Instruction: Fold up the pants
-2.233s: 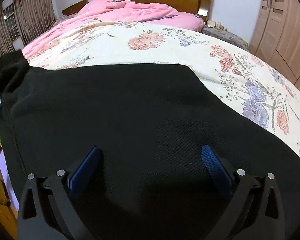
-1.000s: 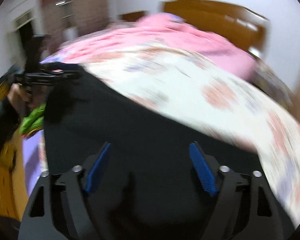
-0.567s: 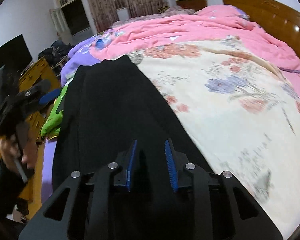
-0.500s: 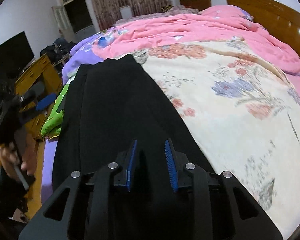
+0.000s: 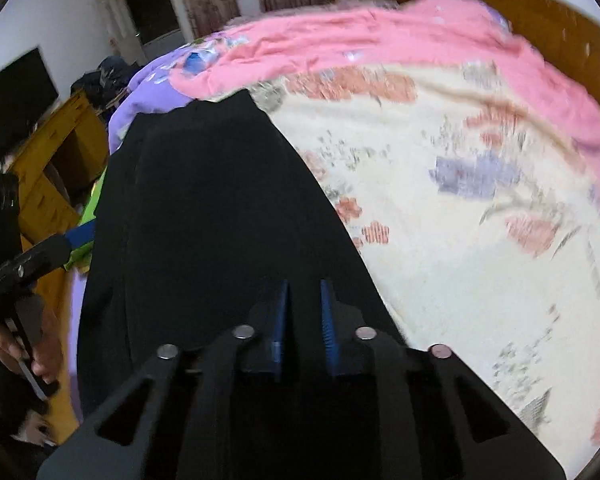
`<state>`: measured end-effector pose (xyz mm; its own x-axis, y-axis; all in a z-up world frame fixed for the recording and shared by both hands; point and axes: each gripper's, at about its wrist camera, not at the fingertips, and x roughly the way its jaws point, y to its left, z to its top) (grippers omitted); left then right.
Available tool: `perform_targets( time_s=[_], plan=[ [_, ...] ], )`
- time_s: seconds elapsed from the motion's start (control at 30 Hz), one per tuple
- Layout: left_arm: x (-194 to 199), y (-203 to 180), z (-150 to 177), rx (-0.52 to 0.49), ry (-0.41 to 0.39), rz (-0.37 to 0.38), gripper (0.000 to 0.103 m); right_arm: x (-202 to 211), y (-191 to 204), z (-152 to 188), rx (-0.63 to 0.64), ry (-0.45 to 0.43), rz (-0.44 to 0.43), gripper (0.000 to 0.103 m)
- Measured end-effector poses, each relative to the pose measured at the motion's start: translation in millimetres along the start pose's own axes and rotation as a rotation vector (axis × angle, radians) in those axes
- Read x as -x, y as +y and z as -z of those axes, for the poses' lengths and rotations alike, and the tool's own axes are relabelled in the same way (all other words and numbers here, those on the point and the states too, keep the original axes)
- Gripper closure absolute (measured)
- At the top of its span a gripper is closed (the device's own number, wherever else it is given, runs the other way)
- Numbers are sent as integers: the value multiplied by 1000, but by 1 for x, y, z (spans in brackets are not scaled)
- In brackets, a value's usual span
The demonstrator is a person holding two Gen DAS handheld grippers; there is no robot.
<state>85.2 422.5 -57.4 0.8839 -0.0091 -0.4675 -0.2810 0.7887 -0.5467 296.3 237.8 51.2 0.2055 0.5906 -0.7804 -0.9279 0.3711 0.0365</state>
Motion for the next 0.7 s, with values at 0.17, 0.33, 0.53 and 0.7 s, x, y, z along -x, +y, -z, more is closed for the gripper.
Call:
perform_targets(
  time_s=[0.17,0.33,0.53,0.7],
  plan=[
    [3,3,4,0,-4,-12,2,19,7,-8,79,-65,123,92],
    [3,4,2,4,4,-19,2,-12,-15,4,-6,42,50,77],
    [16,3,-1,-35,-15,-50,2,30,-34,11,-122,-68,41,74],
    [18,8,5,-2,-3,-49,2,12,-21,14,-89,7,-167,74]
  ],
)
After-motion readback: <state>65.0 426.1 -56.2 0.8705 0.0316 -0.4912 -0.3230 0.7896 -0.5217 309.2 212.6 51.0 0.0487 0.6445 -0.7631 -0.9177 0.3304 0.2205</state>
